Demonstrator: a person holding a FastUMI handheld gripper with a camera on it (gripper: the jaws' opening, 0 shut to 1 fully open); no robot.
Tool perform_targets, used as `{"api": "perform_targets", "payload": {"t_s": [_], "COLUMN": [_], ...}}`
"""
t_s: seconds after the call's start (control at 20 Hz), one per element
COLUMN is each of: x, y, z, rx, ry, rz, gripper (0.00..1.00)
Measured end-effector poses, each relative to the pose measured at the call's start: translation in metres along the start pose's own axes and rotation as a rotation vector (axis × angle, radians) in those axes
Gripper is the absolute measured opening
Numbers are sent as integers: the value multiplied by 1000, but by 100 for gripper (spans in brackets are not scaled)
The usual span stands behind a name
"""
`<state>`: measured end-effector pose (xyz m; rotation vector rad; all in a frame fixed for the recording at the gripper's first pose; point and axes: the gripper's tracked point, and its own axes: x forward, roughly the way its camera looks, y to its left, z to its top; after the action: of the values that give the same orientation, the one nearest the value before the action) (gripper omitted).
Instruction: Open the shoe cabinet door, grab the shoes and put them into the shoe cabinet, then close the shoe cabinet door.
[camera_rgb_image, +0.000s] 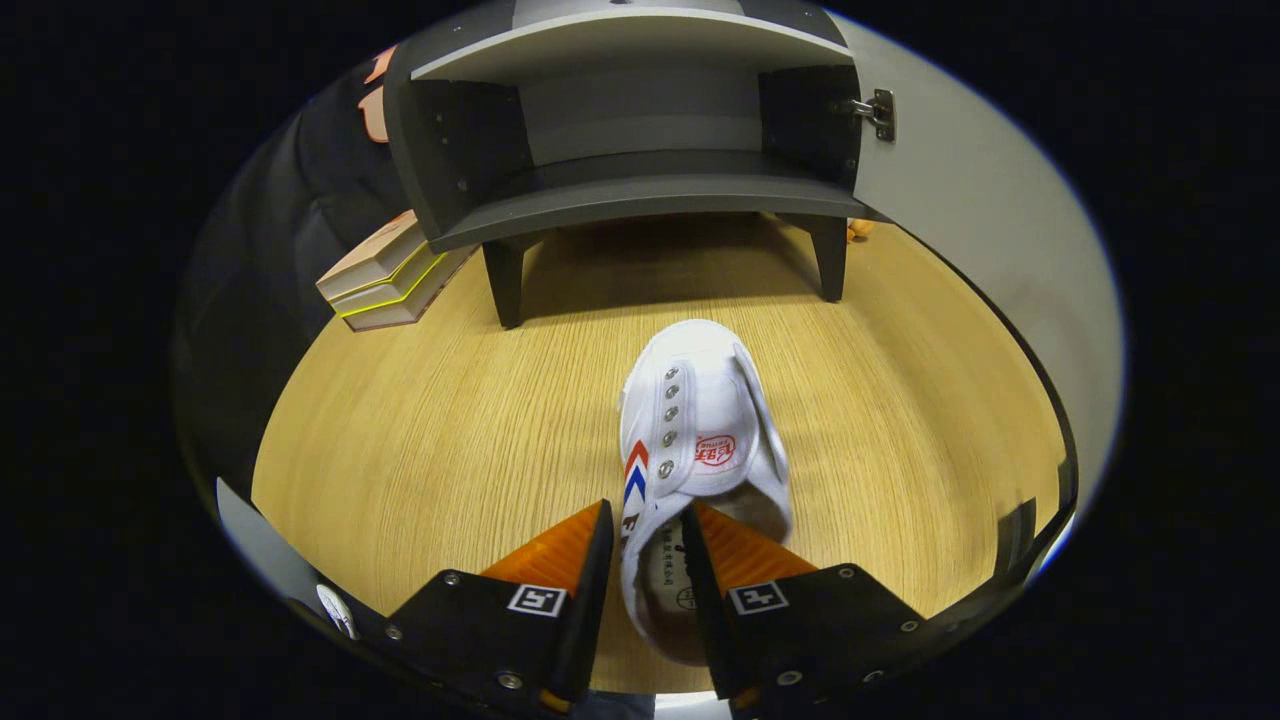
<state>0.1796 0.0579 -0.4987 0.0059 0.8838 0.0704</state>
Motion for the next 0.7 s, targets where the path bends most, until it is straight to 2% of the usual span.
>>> {"api": "perform_targets", "payload": {"t_s": [0.25,0.45,0.7], "x": [2,2,-8], "y": [6,5,2], "z": [3,3,18], "rx": [53,87,50], "ry": [2,1,-47], "rz": [55,57,34], "gripper": [17,2,2]}}
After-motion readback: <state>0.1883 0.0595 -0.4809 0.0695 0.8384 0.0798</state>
